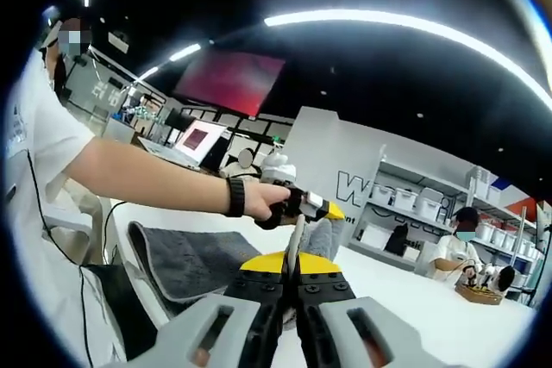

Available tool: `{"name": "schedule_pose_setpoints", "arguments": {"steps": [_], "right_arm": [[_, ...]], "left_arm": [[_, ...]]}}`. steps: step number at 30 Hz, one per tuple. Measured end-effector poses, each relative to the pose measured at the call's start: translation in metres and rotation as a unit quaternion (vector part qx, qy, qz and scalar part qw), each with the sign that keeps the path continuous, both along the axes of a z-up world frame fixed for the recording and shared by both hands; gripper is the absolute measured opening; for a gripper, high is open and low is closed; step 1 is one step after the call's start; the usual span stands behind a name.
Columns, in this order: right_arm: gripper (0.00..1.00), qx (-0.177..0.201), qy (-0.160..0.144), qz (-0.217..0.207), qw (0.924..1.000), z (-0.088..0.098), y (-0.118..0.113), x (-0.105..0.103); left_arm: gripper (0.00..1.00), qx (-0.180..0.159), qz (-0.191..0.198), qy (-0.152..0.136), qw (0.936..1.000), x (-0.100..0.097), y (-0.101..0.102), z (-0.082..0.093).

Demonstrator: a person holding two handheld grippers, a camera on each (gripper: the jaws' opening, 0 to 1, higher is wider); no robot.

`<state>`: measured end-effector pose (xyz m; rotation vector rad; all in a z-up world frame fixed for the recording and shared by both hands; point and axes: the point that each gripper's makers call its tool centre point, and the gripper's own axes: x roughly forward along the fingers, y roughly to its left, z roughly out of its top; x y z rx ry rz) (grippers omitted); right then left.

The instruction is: Open the folded towel by lifting each exposed corner and separating the folded layers until the towel lies flat within the target outline without major curled edges

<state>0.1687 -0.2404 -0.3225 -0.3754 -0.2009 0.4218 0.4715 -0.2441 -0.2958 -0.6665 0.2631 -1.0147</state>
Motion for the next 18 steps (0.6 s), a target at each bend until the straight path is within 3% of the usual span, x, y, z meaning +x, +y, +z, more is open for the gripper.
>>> {"name": "schedule_pose_setpoints", "arguments": {"steps": [3, 5, 6, 18], "right_arm": [[0.00, 0.000, 0.003, -0.002, 1.0000, -0.004, -0.001, 0.000], [0.00, -0.002, 0.006, -0.003, 1.0000, -0.007, -0.001, 0.000], [0.00, -0.003, 0.008, -0.003, 1.0000, -0.008, -0.001, 0.000], [0.00, -0.001, 0.018, -0.010, 0.9998, -0.020, -0.007, -0.001]], "left_arm": [[0.00, -0.004, -0.003, -0.012, 0.9999, -0.002, -0.003, 0.003], [0.00, 0.006, 0.003, -0.051, 0.9987, -0.002, -0.005, 0.008], [0.00, 0.005, 0.004, -0.056, 0.9984, -0.002, -0.006, 0.009], [0.00, -0.008, 0.001, -0.052, 0.9986, -0.013, -0.019, 0.011]]}}
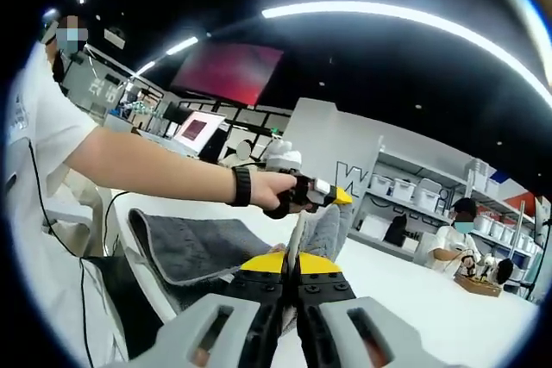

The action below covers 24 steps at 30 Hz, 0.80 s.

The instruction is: Open the folded towel by lifting each exposed corner and separating the folded layers until the towel lies flat within the target outline without major curled edges

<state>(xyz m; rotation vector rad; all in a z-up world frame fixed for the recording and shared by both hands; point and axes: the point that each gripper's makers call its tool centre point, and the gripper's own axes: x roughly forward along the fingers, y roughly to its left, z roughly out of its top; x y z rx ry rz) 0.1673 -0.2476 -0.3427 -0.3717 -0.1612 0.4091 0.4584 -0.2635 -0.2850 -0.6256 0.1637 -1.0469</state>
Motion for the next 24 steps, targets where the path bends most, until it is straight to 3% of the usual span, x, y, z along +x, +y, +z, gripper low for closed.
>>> {"name": "schedule_pose_setpoints", "arguments": {"steps": [24], "right_arm": [[0.00, -0.008, 0.020, -0.014, 0.9997, -0.018, -0.008, 0.007]], "left_arm": [[0.00, 0.007, -0.004, 0.034, 0.9994, -0.005, -0.001, -0.036]]}}
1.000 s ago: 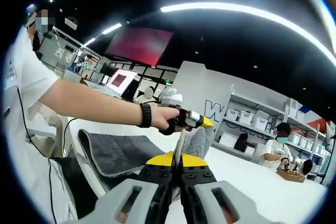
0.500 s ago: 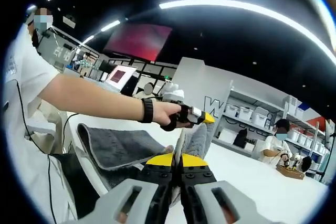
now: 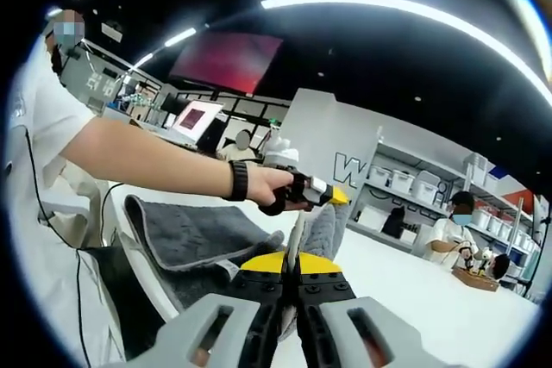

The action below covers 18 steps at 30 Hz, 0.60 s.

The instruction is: Open the folded towel by lifting each exposed corner and separating the folded layers until the towel lies flat within the target outline without major curled edges

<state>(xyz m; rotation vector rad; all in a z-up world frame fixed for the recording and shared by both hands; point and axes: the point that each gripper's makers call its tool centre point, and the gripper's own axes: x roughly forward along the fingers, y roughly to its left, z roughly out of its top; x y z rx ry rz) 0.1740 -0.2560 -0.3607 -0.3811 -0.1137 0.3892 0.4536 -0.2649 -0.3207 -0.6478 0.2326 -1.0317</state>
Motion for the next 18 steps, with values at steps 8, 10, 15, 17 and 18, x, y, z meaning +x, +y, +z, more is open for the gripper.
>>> {"name": "schedule_pose_setpoints", "arguments": {"steps": [8, 10, 15, 17, 18], "right_arm": [[0.00, -0.001, 0.004, -0.008, 1.0000, -0.006, -0.007, 0.000], [0.00, -0.001, 0.007, -0.012, 0.9999, -0.008, -0.011, 0.001], [0.00, 0.002, 0.011, -0.017, 0.9998, -0.012, -0.015, 0.001], [0.00, 0.002, 0.011, -0.018, 0.9998, -0.013, -0.017, 0.001], [0.00, 0.002, 0.012, -0.020, 0.9997, -0.014, -0.018, 0.001]], "left_arm": [[0.00, -0.002, 0.003, 0.012, 0.9999, 0.003, -0.002, -0.016], [0.00, -0.002, 0.003, 0.015, 0.9999, 0.002, -0.003, -0.017], [0.00, -0.001, 0.004, 0.015, 0.9999, -0.001, -0.003, -0.019], [0.00, -0.001, 0.002, 0.016, 0.9999, -0.003, -0.004, -0.020], [0.00, 0.000, 0.003, 0.016, 0.9999, -0.003, -0.005, -0.021]]}}
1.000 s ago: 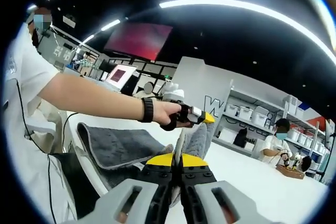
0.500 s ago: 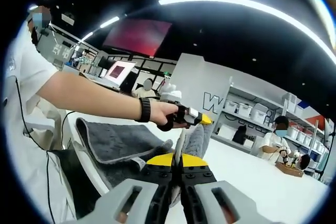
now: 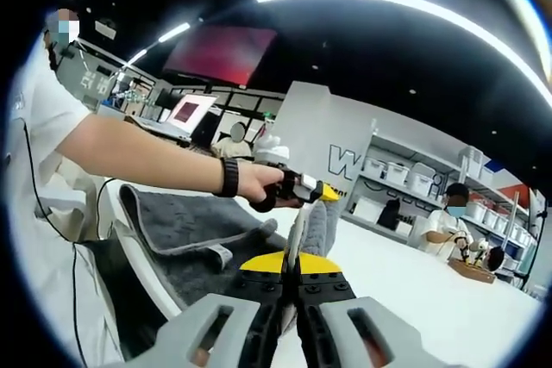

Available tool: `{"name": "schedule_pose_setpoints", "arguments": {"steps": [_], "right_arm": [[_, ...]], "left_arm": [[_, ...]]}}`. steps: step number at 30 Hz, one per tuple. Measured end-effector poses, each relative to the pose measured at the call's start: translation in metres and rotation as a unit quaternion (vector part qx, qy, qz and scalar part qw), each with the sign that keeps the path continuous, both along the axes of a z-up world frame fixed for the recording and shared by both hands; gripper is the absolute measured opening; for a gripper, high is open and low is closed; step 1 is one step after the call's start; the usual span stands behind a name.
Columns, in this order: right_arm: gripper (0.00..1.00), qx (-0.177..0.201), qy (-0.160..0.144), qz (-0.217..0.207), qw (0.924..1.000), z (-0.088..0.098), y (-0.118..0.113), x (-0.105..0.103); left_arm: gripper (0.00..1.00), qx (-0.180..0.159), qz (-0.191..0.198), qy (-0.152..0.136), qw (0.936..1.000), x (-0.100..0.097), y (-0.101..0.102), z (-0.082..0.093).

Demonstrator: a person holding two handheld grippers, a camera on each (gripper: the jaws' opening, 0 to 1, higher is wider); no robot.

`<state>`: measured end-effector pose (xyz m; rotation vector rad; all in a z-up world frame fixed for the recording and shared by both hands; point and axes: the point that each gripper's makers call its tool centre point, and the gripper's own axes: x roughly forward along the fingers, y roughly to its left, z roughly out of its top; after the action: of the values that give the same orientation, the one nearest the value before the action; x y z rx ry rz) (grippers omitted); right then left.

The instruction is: Open the folded towel by lifting each exposed corner and separating the folded layers until the towel lies flat within the target outline without major curled edges

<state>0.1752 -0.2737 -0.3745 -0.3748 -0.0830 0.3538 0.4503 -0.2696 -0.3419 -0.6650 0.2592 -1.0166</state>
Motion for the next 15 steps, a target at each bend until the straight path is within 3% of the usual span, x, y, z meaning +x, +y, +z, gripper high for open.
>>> {"name": "schedule_pose_setpoints", "arguments": {"steps": [15], "right_arm": [[0.00, 0.003, 0.010, -0.019, 0.9998, -0.010, -0.015, -0.001]], "left_arm": [[0.00, -0.001, -0.005, 0.007, 1.0000, -0.014, -0.007, -0.015]]}}
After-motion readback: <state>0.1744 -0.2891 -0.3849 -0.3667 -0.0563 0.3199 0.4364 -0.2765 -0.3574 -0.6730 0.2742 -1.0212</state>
